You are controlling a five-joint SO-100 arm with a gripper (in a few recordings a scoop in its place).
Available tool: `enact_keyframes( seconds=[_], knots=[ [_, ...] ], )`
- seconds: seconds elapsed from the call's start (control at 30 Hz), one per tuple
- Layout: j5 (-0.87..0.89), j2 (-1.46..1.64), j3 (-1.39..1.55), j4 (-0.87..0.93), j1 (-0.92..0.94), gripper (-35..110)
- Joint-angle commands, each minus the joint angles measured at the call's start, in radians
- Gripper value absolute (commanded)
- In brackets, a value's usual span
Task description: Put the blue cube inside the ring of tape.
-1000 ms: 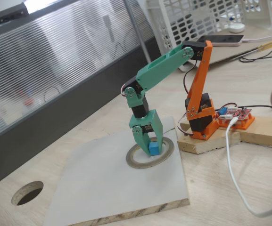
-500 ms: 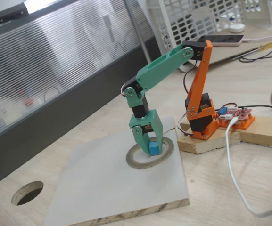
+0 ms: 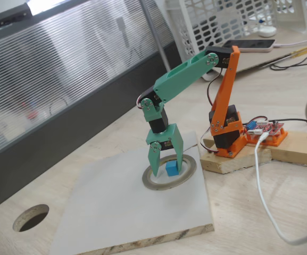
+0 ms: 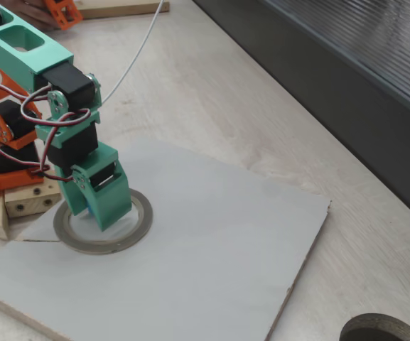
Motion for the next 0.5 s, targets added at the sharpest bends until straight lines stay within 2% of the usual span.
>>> enact_keyframes(
  seconds=[0.0, 0.47],
  knots=[
    [0.003, 0.031, -0.014, 0.011, 0.009, 46],
    [0.003, 0.032, -0.014, 0.008, 0.000, 46]
  ],
)
